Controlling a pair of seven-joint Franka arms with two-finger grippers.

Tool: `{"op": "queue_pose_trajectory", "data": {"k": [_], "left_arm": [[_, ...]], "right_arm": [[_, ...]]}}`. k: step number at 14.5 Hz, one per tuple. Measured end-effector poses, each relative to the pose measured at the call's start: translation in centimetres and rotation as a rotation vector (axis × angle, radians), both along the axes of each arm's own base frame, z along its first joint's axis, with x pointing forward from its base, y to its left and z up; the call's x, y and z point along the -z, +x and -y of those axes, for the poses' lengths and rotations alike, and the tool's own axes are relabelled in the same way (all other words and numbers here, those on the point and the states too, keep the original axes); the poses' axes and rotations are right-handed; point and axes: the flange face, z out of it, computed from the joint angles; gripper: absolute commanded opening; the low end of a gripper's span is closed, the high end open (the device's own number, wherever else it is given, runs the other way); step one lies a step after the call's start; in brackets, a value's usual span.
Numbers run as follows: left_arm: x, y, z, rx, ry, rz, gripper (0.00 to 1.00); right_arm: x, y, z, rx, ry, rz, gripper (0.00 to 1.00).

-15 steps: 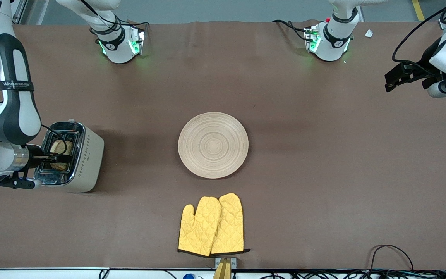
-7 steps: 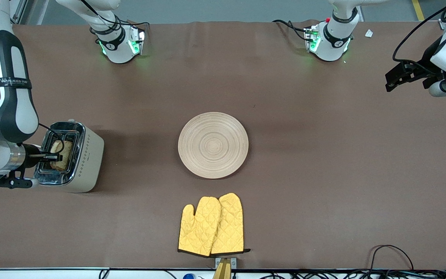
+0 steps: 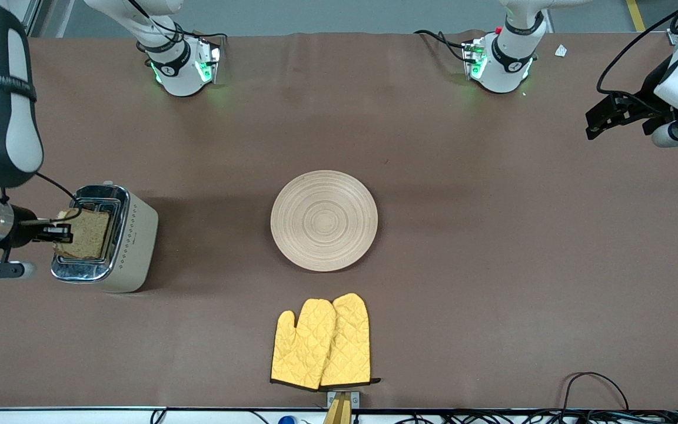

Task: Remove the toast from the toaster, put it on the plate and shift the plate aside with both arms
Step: 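Grasp the toast slice with the right gripper and lift it out, then carry the toast with the right gripper onto the wooden plate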

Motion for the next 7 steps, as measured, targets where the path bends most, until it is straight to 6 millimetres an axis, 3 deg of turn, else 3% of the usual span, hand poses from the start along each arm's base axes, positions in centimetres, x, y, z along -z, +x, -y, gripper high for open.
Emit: {"op": "queue_pose_trajectory", "data": {"k": [2, 7], "left_arm": [[0.2, 0.3, -0.2, -0.003, -0.001, -0.002, 1.0], [0.7, 1.1, -0.6, -0.011, -0.004, -0.009, 1.0]], "right_arm": [[-1.4, -0.3, -3.0, -0.02, 0.038, 0.012, 0.04], [-0.1, -0.4, -11.2, -0.025, 0.267, -0.028, 0.05]]}}
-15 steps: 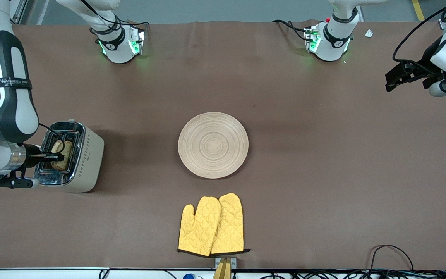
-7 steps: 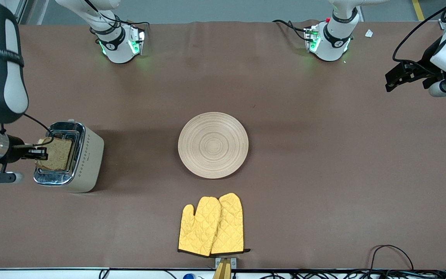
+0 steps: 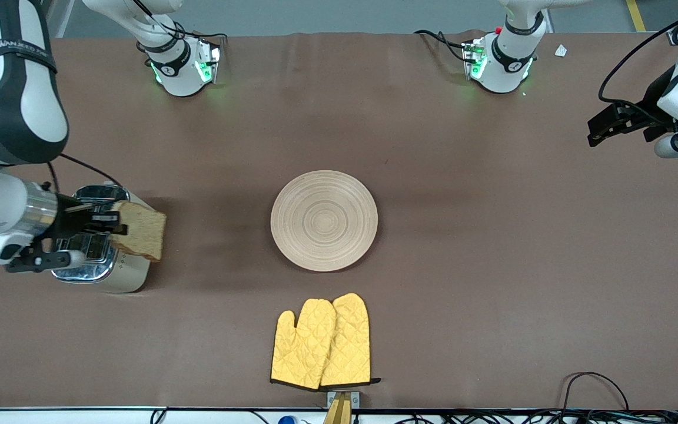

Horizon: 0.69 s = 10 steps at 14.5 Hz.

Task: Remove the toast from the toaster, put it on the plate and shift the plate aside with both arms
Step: 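Carry the toast with the right gripper onto the wooden plate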

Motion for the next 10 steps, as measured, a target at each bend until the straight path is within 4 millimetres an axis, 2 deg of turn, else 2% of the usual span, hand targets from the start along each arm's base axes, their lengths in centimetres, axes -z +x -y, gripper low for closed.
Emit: {"op": "queue_pose_trajectory", "data": {"k": [3, 5, 8, 10], "left_arm": [[0.1, 0.1, -0.1, -0.001, -0.001, -0.002, 1.0], [0.2, 0.2, -0.1, -0.001, -0.001, -0.003, 1.0], [0.2, 0.3, -0.1, -0.001, -0.001, -0.003, 1.0], [0.2, 0.3, 0.0, 0.0, -0.001, -0.003, 1.0]], "right_arm": [[1.6, 0.1, -6.3, 0.015, 0.084, -0.011, 0.02], [3.7, 0.0, -10.1, 0.061, 0.149, -0.061, 0.02], [8.1, -0.8, -14.8, 0.111, 0.209, -0.117, 0.02], [11.7, -1.9, -18.0, 0.158, 0.265, -0.125, 0.02]]}}
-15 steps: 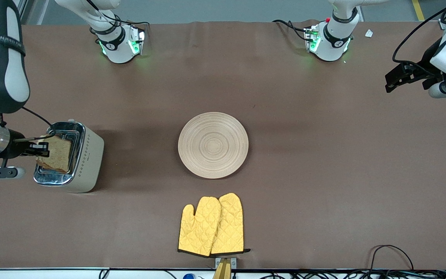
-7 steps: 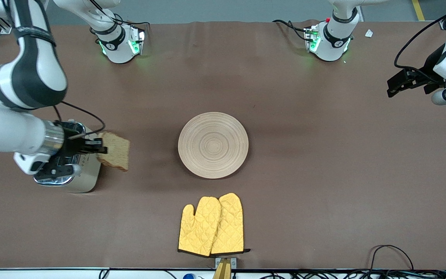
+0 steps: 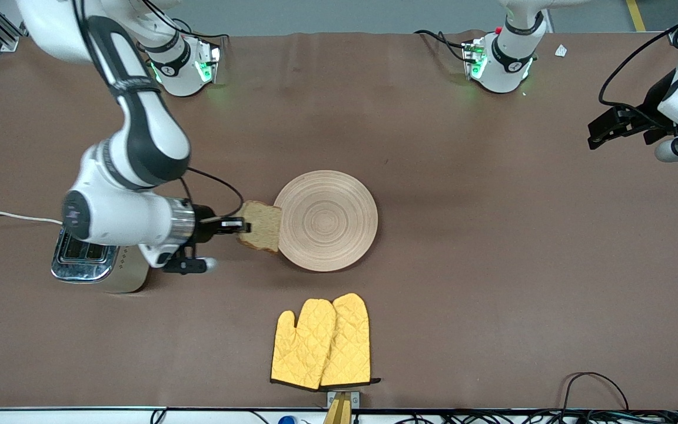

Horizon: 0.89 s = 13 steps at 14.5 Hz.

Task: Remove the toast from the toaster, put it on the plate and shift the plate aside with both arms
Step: 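Carry the toast with the right gripper onto the wooden plate, then release the toast and withdraw the right gripper while the left gripper approaches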

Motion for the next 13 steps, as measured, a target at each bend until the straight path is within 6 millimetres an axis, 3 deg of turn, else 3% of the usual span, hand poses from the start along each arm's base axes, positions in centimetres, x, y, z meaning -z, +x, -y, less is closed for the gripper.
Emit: {"op": "queue_pose_trajectory", "data": {"k": [4, 6, 8, 10, 11, 13], "left_arm": [[0.1, 0.1, -0.1, -0.001, 0.0, -0.002, 1.0], [0.3, 0.2, -0.2, -0.003, 0.0, -0.005, 1.0], [0.3, 0.3, -0.3, -0.006, 0.0, -0.006, 1.0], [0.3, 0.3, -0.4, -0.007, 0.0, -0.006, 1.0], [0.3, 0.3, -0.4, -0.007, -0.001, -0.005, 1.0], [0.3, 0.3, -0.5, -0.009, -0.001, -0.005, 1.0]], "right_arm": [[5.7, -3.1, -5.7, 0.112, 0.098, -0.039, 0.02], [7.7, -3.9, -7.5, 0.142, 0.109, -0.04, 0.1], [9.5, -4.5, -9.0, 0.152, 0.097, -0.027, 0.47], [10.8, -4.9, -9.4, 0.152, 0.086, -0.034, 0.74], [11.1, -4.8, -9.1, 0.157, 0.08, -0.037, 0.98], [11.4, -4.4, -8.3, 0.164, 0.071, -0.033, 1.0]]}}
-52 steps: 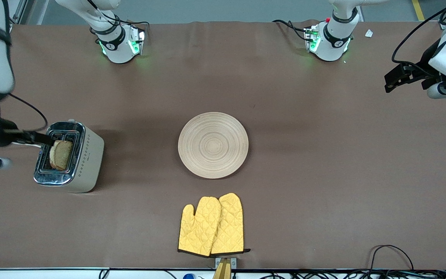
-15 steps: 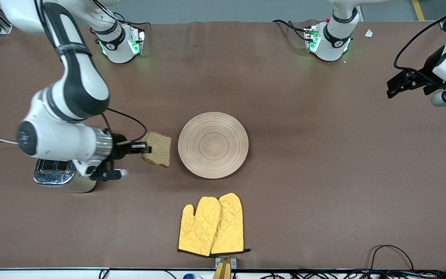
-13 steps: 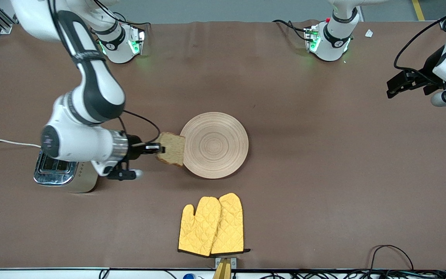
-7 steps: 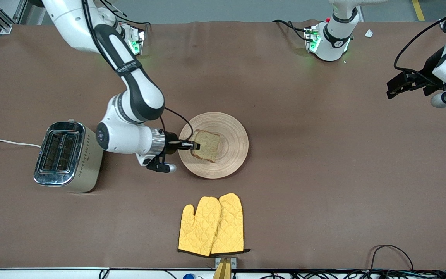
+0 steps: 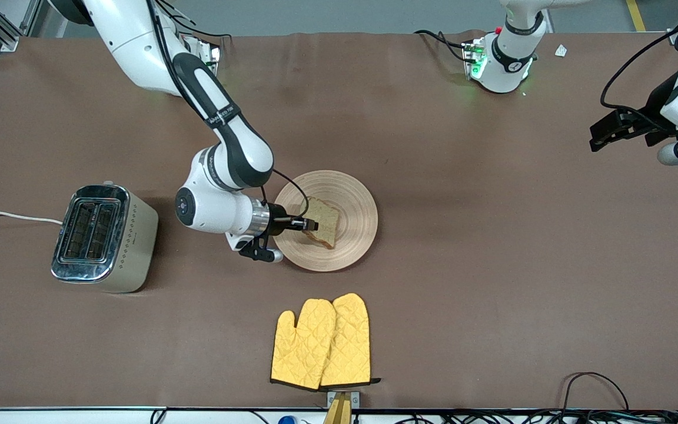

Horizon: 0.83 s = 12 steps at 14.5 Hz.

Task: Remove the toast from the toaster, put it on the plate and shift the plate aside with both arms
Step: 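Release the toast and withdraw the right gripper while the left gripper approaches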

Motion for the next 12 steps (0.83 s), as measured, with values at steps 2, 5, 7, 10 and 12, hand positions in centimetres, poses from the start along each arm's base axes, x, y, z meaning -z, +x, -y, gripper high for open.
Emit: {"op": "queue_pose_trajectory", "data": {"k": [2, 5, 7, 10, 12], "left_arm": [[0.0, 0.1, -0.1, -0.001, 0.0, 0.001, 1.0], [-0.2, 0.2, -0.1, -0.001, -0.002, 0.005, 1.0], [-0.2, 0.2, -0.1, -0.001, -0.002, 0.005, 1.0], [-0.1, 0.3, 0.0, 0.0, -0.002, 0.004, 1.0], [-0.1, 0.3, 0.0, 0.005, -0.002, 0.003, 1.0]], "right_arm": [[-0.1, 0.8, 1.1, 0.013, -0.007, 0.013, 1.0], [-2.0, 2.6, 4.3, -0.041, -0.066, 0.047, 1.0], [-5.0, 4.1, 7.4, -0.094, -0.138, 0.098, 1.0], [-10.1, 5.2, 12.1, -0.142, -0.205, 0.113, 1.0], [-13.8, 5.6, 14.8, -0.177, -0.275, 0.142, 1.0]]}}
